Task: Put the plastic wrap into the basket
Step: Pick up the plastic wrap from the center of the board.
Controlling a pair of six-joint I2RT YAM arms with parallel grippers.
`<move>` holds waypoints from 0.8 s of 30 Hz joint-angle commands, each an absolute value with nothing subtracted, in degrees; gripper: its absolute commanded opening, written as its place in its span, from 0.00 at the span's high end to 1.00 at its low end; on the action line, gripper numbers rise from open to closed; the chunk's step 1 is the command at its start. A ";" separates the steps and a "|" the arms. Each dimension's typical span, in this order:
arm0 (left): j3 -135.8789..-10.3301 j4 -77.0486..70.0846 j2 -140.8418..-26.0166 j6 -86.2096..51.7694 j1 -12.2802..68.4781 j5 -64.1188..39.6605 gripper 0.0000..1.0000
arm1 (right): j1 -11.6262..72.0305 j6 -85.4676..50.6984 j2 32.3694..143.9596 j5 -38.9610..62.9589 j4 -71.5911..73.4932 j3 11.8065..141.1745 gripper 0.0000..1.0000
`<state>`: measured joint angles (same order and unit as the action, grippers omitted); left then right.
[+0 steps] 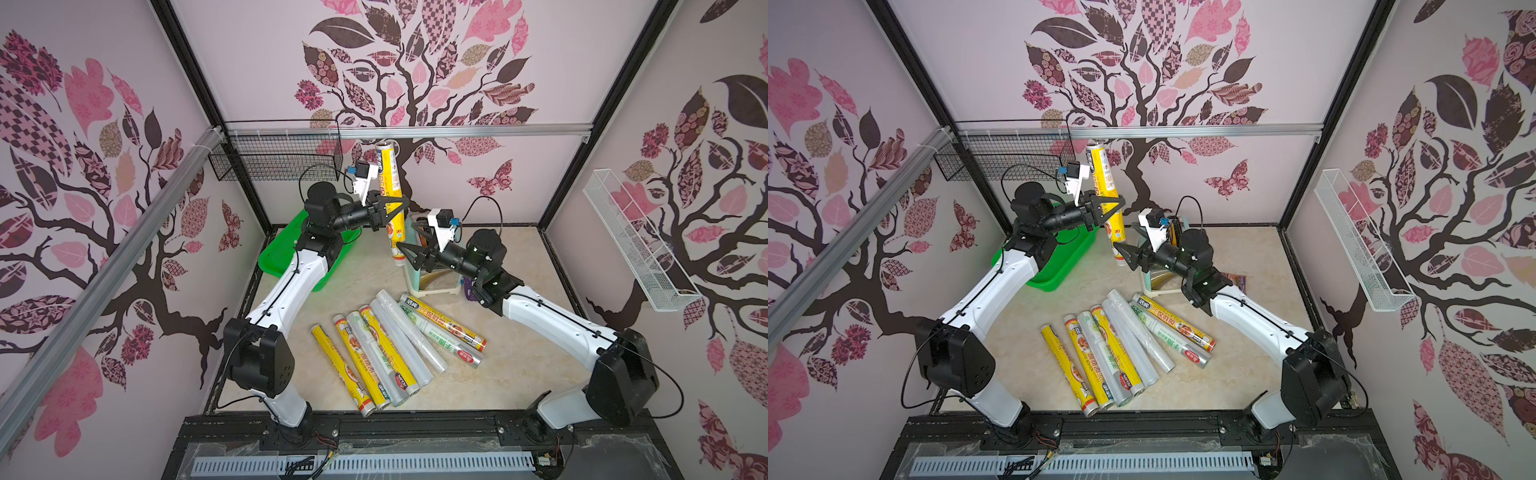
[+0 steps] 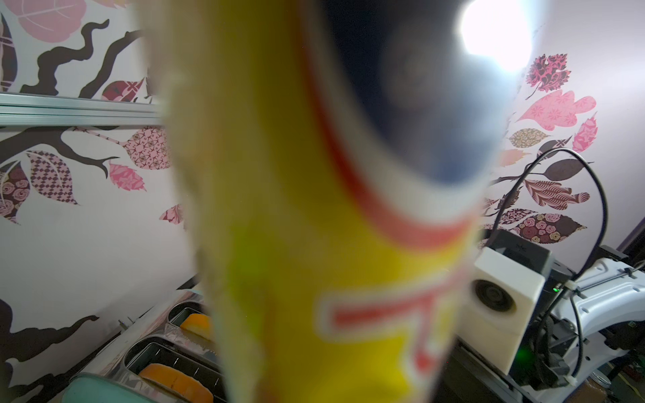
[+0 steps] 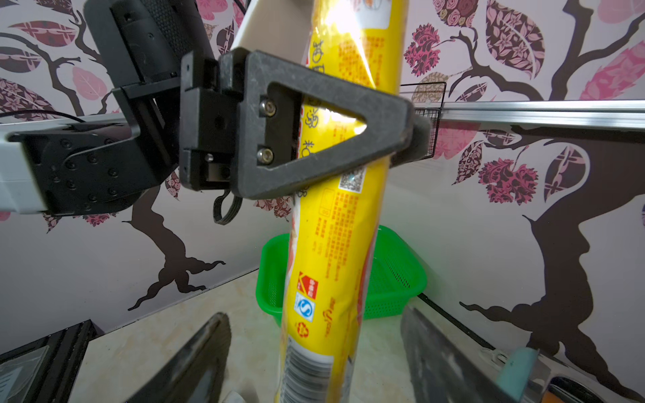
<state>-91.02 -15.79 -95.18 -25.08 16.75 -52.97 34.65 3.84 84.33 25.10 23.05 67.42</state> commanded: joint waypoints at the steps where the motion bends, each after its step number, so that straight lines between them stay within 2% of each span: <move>1: -91.81 -16.93 -93.19 -26.10 16.91 -51.67 0.83 | 34.81 3.27 87.19 29.05 21.26 72.92 0.21; 5: -92.11 -17.53 -93.47 -27.56 17.08 -49.26 0.83 | 35.56 4.12 90.55 26.56 21.43 76.02 0.22; 11: -92.27 -17.75 -93.56 -30.54 17.05 -44.53 0.82 | 39.32 11.22 93.14 17.34 19.11 78.06 0.31; 16: -92.24 -17.38 -93.80 -32.78 17.05 -42.91 0.80 | 40.08 12.97 93.87 9.26 19.99 78.55 0.55; 17: -92.23 -17.32 -93.72 -32.71 17.05 -42.89 0.76 | 40.13 13.17 93.87 8.89 20.43 78.40 0.57; 20: -92.37 -17.55 -93.68 -32.46 16.94 -43.96 0.58 | 40.09 12.14 93.89 9.93 22.89 77.73 0.62; 24: -92.37 -19.74 -93.50 -31.54 16.57 -49.66 0.36 | 39.89 10.74 93.44 11.44 24.17 77.45 0.69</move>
